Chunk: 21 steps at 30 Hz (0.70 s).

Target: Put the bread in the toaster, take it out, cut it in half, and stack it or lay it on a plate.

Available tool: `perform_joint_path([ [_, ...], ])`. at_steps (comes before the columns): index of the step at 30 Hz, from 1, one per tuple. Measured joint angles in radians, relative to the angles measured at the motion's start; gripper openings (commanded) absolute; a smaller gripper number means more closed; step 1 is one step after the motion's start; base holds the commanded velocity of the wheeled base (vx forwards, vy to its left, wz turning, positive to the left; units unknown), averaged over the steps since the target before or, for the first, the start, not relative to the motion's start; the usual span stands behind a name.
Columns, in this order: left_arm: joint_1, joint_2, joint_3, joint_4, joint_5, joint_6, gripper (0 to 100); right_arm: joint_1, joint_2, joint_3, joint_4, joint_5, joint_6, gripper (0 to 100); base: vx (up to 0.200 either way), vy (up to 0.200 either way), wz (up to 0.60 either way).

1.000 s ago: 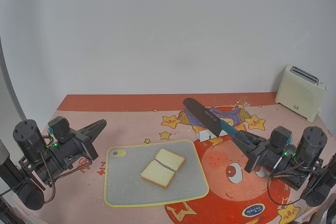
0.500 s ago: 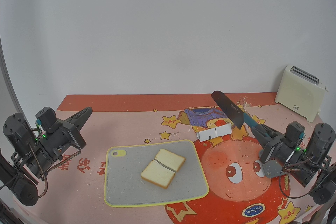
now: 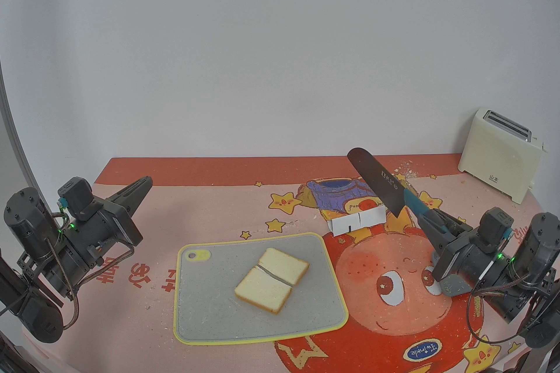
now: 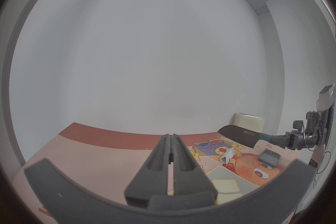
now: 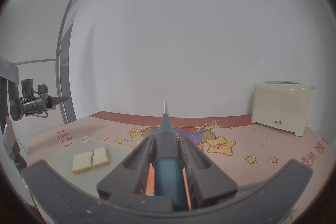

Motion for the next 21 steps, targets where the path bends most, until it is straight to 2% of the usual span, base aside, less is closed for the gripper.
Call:
perform_joint_path([
  [1,0.0,0.0,-0.001,0.0,0.002,0.0,0,0.006,0.0,0.0,0.0,-0.005,0.005,0,0.0,0.0,0.0],
  [2,0.0,0.001,-0.003,0.0,0.014,0.0,0,0.024,0.006,0.0,0.0,-0.033,0.017,0,0.0,0.0,0.0],
  [5,-0.002,0.004,-0.003,0.0,0.036,0.0,0,0.047,0.02,-0.003,0.0,-0.072,0.026,0,0.0,0.0,0.0],
  [16,-0.004,0.008,0.004,0.0,0.038,-0.001,0,0.076,0.056,0.009,0.001,-0.076,0.033,0,0.0,0.0,0.0],
  [21,-0.004,0.008,0.003,0.0,0.038,-0.001,0,0.09,0.075,0.016,0.001,-0.079,0.055,0,0.0,0.0,0.0],
])
